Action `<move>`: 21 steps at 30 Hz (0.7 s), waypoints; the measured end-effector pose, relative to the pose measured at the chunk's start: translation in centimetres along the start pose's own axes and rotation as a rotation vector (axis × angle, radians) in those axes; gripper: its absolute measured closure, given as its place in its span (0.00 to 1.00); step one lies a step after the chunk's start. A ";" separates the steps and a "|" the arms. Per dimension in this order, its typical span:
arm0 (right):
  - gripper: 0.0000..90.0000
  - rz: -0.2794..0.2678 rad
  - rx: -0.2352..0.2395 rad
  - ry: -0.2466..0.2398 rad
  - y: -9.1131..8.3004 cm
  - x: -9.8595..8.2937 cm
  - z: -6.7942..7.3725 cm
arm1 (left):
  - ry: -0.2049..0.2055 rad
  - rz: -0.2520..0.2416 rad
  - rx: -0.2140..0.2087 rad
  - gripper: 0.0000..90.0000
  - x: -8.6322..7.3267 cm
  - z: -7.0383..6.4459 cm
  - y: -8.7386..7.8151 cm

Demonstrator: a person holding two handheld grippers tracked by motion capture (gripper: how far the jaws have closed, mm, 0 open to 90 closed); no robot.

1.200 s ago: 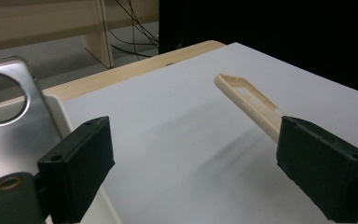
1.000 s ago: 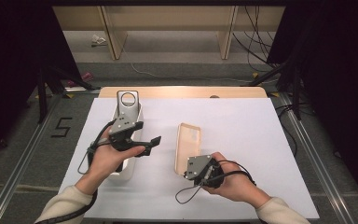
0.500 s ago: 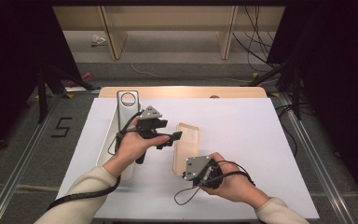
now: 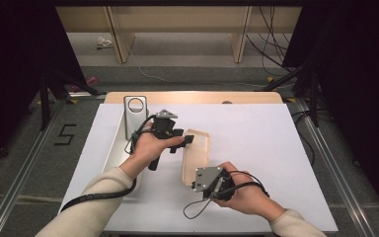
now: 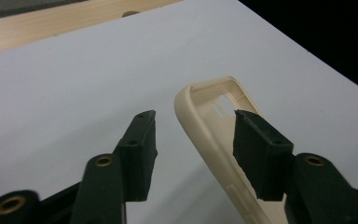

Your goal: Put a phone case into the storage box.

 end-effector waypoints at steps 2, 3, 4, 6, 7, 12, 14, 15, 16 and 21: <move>0.98 0.000 -0.007 -0.001 0.0 0.0 0.0 | -0.005 0.004 -0.001 0.60 0.0 0.1 0.1; 0.98 -0.001 -0.008 -0.005 0.0 0.1 0.1 | -0.009 0.000 -0.001 0.63 0.0 0.1 0.2; 0.98 -0.002 -0.007 -0.006 0.1 0.1 0.1 | -0.013 -0.005 -0.001 0.65 0.1 0.1 0.2; 0.98 0.003 -0.003 -0.013 0.1 0.1 0.1 | -0.028 -0.017 0.003 0.74 0.2 0.1 0.2; 0.97 0.002 -0.003 -0.016 0.2 0.1 0.1 | -0.042 -0.025 0.004 0.76 0.3 0.0 0.2; 0.98 0.022 -0.006 -0.022 0.5 -0.2 0.2 | -0.087 -0.059 -0.021 0.83 0.9 -0.7 -0.1; 0.98 0.028 -0.005 -0.017 0.6 -0.3 0.2 | -0.082 -0.071 -0.031 0.85 1.2 -1.3 -0.3; 0.98 0.031 -0.007 -0.018 0.7 -0.3 0.2 | -0.083 -0.076 -0.034 0.86 1.4 -1.4 -0.4; 0.98 0.031 -0.010 -0.027 0.8 -0.4 0.1 | -0.082 -0.083 -0.038 0.87 1.6 -1.7 -0.5; 0.98 0.052 -0.011 -0.009 1.0 -0.8 -0.1 | -0.061 -0.101 -0.054 0.89 1.9 -2.7 -0.8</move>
Point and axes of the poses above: each handheld gripper's, and its own axes: y roughly forward along the jaws, x roughly out of its top, z roughly to its left, the point moved 4 cm from there along y, roughly forward along the jaws, and after that the axes turned 11 degrees about -z, right-handed, at the moved point
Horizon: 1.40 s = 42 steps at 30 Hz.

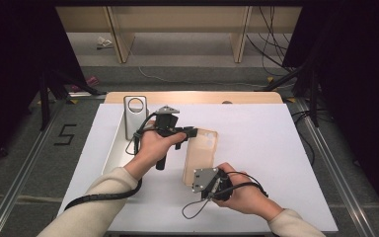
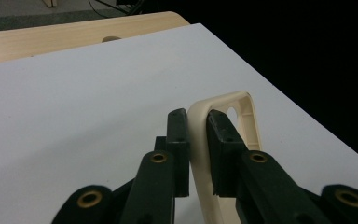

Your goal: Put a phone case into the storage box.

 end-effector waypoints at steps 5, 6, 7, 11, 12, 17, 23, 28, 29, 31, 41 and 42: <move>0.98 0.011 -0.001 0.006 0.4 -0.2 0.0 | 0.028 -0.004 -0.021 0.90 0.1 -0.7 -0.1; 0.98 0.010 -0.005 0.003 0.5 -0.2 -0.1 | 0.036 -0.004 -0.022 0.90 0.1 -0.8 -0.1; 0.98 0.014 -0.003 0.013 0.5 -0.3 -0.1 | 0.041 -0.010 -0.024 0.90 0.1 -0.8 -0.2; 0.97 0.005 -0.011 0.031 0.7 -0.5 -0.3 | 0.069 -0.032 -0.028 0.90 0.2 -1.2 -0.3; 0.96 0.001 -0.016 0.048 0.7 -0.5 -0.3 | 0.078 -0.039 -0.032 0.91 0.2 -1.3 -0.4; 0.79 -0.042 -0.068 0.102 0.5 -0.8 -1.0 | 0.190 -0.058 -0.016 0.91 0.4 -1.4 -0.7; 0.51 -0.116 -0.173 0.227 -0.4 -1.5 -2.6 | 0.277 -0.116 0.022 0.90 0.8 -0.7 -1.4; 0.44 -0.178 -0.211 0.339 -1.7 -2.8 -3.6 | 0.309 -0.160 0.056 0.90 1.0 0.0 -2.2; 0.42 -0.192 -0.220 0.359 -2.0 -3.1 -3.7 | 0.309 -0.165 0.061 0.90 1.1 0.2 -2.4; 0.36 -0.213 -0.231 0.401 -2.5 -3.6 -4.0 | 0.308 -0.171 0.071 0.90 1.2 0.7 -2.8; 0.25 -0.313 -0.297 0.528 -4.7 -6.2 -5.1 | 0.300 -0.222 0.105 0.90 2.2 2.4 -4.7; 0.25 -0.321 -0.303 0.540 -4.9 -6.4 -5.2 | 0.300 -0.227 0.106 0.90 2.3 2.5 -4.8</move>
Point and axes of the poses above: each handheld gripper's, and its own axes: y roughly forward along the jaws, x roughly out of its top, z roughly to its left, the point moved 4 cm from there along y, roughly forward along the jaws, and after that the axes turned 11 degrees about -z, right-handed, at the moved point
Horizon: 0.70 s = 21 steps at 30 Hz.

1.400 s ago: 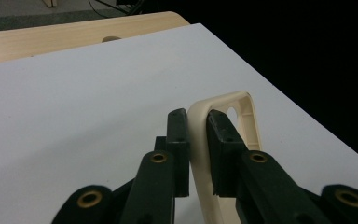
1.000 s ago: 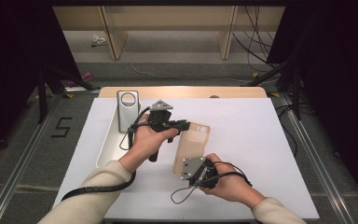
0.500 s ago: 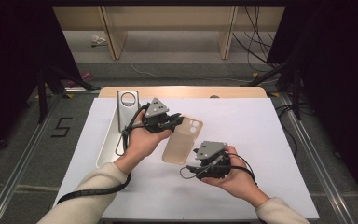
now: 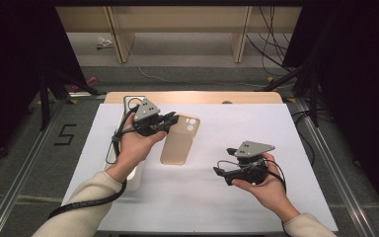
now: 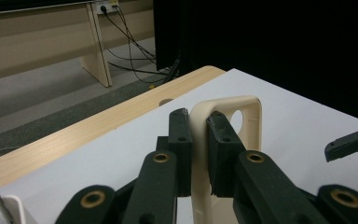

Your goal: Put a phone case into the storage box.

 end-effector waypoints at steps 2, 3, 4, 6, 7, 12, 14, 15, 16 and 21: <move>0.25 -0.015 -0.011 0.027 -0.4 -0.1 -0.5 | 0.003 -0.007 0.000 0.90 0.1 0.2 -0.2; 0.25 -0.023 -0.019 0.034 -0.6 -0.1 -0.7 | 0.005 -0.009 0.002 0.90 0.2 0.3 -0.2; 0.25 -0.026 -0.023 0.040 -0.7 -0.2 -0.8 | 0.005 -0.012 0.004 0.90 0.2 0.4 -0.3; 0.24 -0.037 -0.037 0.055 -1.0 -0.3 -1.1 | 0.006 -0.017 0.007 0.90 0.4 0.6 -0.5; 0.24 -0.040 -0.041 0.058 -1.1 -0.3 -1.3 | 0.009 -0.020 0.007 0.90 0.4 0.7 -0.5; 0.20 -0.057 -0.050 0.073 -1.7 -0.4 -1.6 | 0.018 -0.038 0.007 0.90 0.8 1.2 -1.0; 0.20 -0.058 -0.049 0.076 -1.9 -0.5 -1.7 | 0.020 -0.050 0.009 0.90 1.0 1.5 -1.3; 0.20 -0.061 -0.050 0.079 -2.0 -0.5 -1.7 | 0.018 -0.053 0.011 0.90 1.1 1.7 -1.4; 0.20 -0.061 -0.050 0.081 -2.1 -0.5 -1.8 | 0.019 -0.056 0.012 0.90 1.2 1.8 -1.5; 0.19 -0.068 -0.064 0.090 -2.4 -0.6 -2.0 | 0.027 -0.074 0.025 0.90 1.6 2.7 -2.2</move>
Point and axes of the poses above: each handheld gripper's, and its own axes: y roughly forward along the jaws, x roughly out of its top, z roughly to its left, the point moved 4 cm from there along y, roughly forward along the jaws, and after that the axes turned 11 degrees about -z, right-handed, at the moved point
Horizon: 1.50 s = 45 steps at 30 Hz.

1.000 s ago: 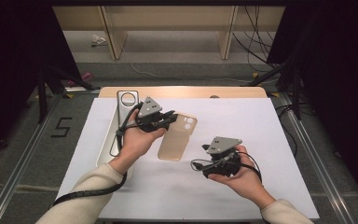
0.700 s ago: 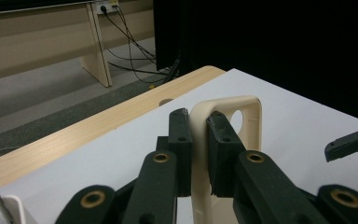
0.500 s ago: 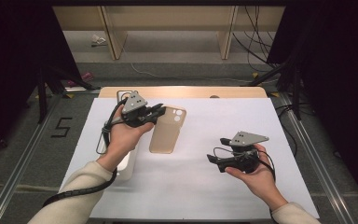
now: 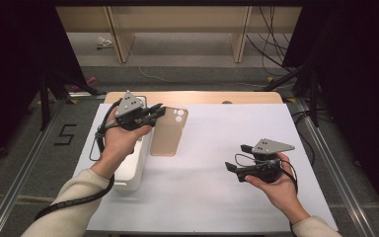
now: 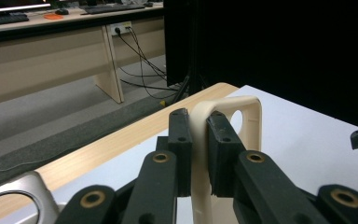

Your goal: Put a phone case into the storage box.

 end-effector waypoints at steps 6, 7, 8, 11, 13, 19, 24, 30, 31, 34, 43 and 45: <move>0.19 -0.001 -0.005 0.011 -0.2 -0.1 -0.2 | 0.006 -0.016 0.018 0.90 0.5 1.0 -0.7; 0.19 -0.002 -0.006 0.013 -0.3 -0.1 -0.3 | 0.006 -0.018 0.021 0.90 0.6 1.1 -0.8; 0.19 -0.004 -0.007 0.014 -0.4 -0.1 -0.3 | 0.006 -0.020 0.023 0.90 0.6 1.3 -0.9; 0.19 -0.007 -0.016 0.020 -0.6 -0.2 -0.4 | 0.008 -0.026 0.030 0.90 0.8 1.8 -1.2; 0.19 -0.009 -0.019 0.026 -0.6 -0.2 -0.6 | 0.008 -0.029 0.036 0.90 0.9 2.1 -1.4; 0.18 -0.004 -0.028 0.032 -0.7 -0.4 -0.7 | 0.002 -0.036 0.047 0.90 1.0 2.9 -1.9; 0.18 -0.007 -0.031 0.036 -0.7 -0.4 -0.8 | -0.002 -0.042 0.056 0.90 1.1 3.6 -2.3; 0.18 -0.009 -0.033 0.042 -0.7 -0.4 -0.8 | -0.005 -0.054 0.071 0.90 1.3 4.5 -2.7; 0.18 -0.008 -0.031 0.040 -0.8 -0.4 -0.9 | -0.007 -0.054 0.074 0.90 1.4 4.7 -2.8; 0.18 -0.009 -0.032 0.042 -0.8 -0.4 -0.9 | -0.007 -0.059 0.080 0.90 1.5 5.1 -2.9; 0.18 -0.010 -0.033 0.047 -0.8 -0.5 -1.0 | -0.006 -0.067 0.094 0.90 1.6 6.3 -3.4; 0.18 -0.011 -0.033 0.049 -0.8 -0.5 -1.0 | -0.009 -0.071 0.098 0.90 1.7 6.6 -3.5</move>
Point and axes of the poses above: each handheld gripper's, and its own axes: y roughly forward along the jaws, x roughly out of its top, z roughly to its left, the point moved 4 cm from there along y, roughly forward along the jaws, and after that the axes turned 11 degrees about -z, right-handed, at the moved point
